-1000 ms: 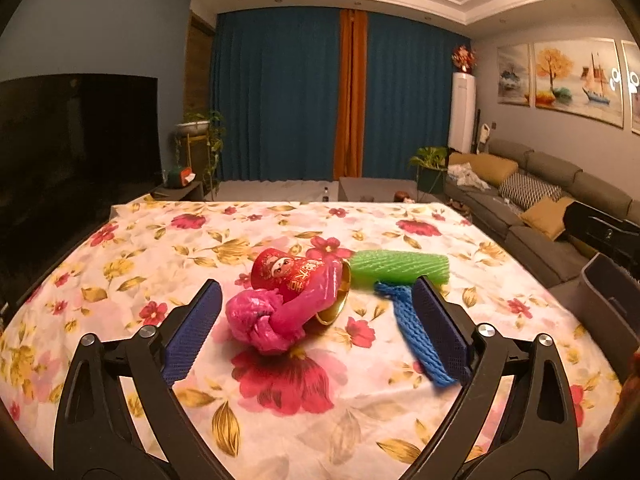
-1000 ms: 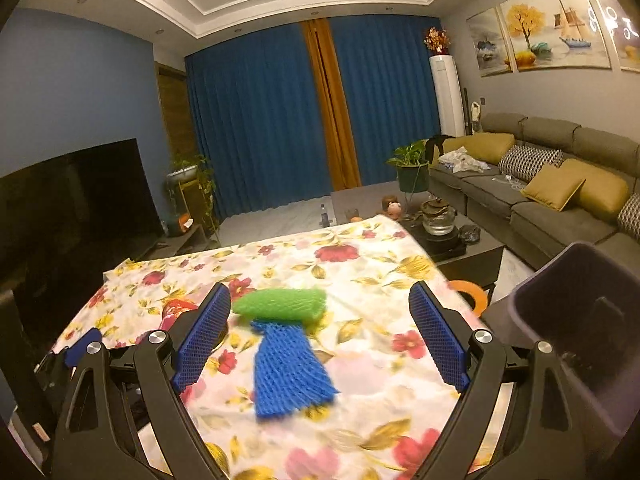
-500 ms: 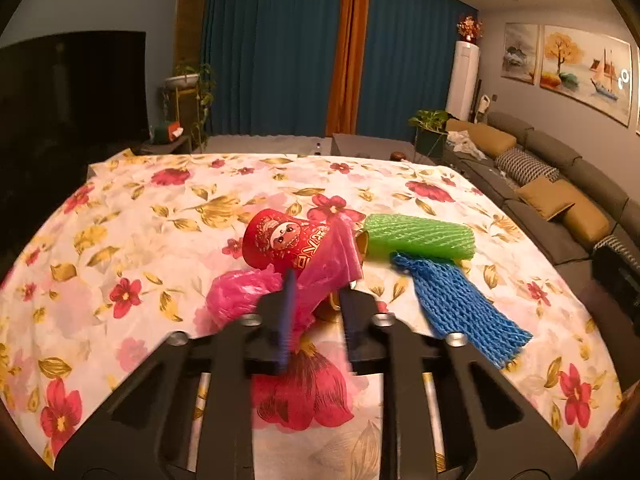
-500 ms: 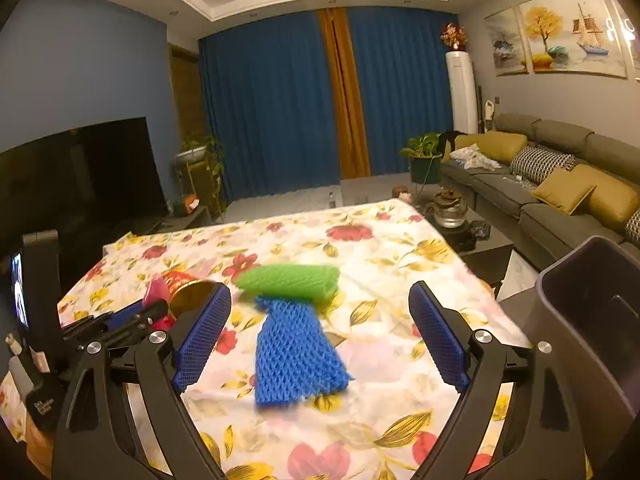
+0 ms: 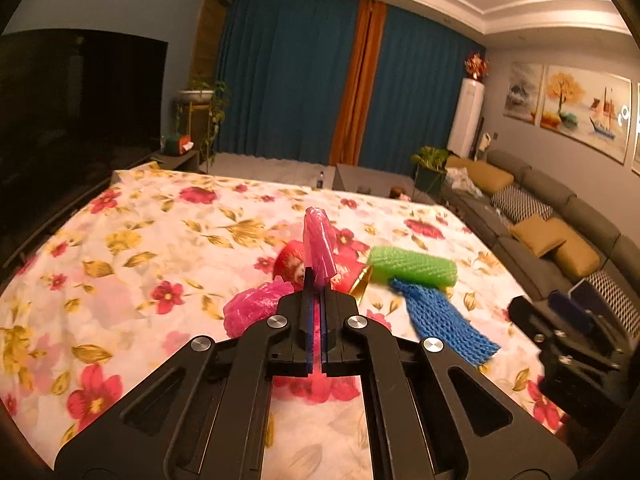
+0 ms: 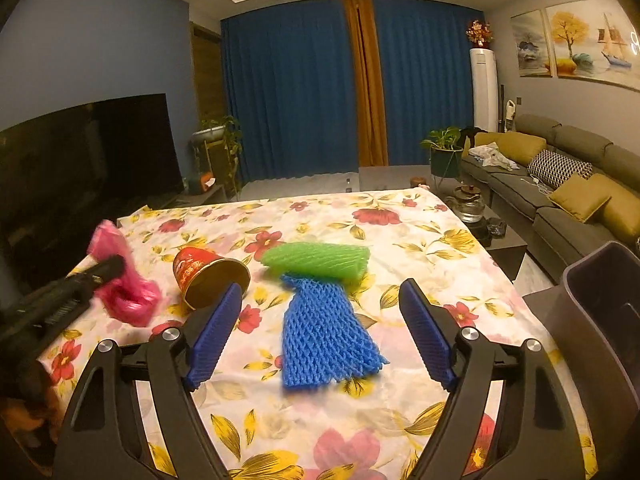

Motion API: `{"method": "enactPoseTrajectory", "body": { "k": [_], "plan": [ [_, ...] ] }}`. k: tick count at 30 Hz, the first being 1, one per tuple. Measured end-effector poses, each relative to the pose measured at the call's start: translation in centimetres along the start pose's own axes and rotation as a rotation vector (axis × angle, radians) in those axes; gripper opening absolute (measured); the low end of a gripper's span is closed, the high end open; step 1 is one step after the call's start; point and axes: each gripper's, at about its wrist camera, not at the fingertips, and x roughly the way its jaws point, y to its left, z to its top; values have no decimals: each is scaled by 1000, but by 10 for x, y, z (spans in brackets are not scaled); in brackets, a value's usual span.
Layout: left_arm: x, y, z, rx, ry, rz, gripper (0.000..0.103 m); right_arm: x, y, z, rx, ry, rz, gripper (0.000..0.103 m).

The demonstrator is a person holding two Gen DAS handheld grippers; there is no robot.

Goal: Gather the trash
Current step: 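Grasp the pink plastic wrapper with the left gripper while the right grasps the blue foam net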

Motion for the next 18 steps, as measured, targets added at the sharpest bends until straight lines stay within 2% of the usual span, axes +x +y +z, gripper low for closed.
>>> {"method": "enactPoseTrajectory", "body": {
  "k": [6, 9, 18],
  "plan": [
    [-36, 7, 4, -38, -61, -23, 1, 33, -10, -7, 19, 154, -21, 79],
    [-48, 6, 5, -42, -94, -41, 1, 47, -7, -15, -13, 205, -37, 79],
    [-51, 12, 3, -69, -89, -43, 1, 76, -5, -24, -29, 339, -57, 79]
  ]
}}
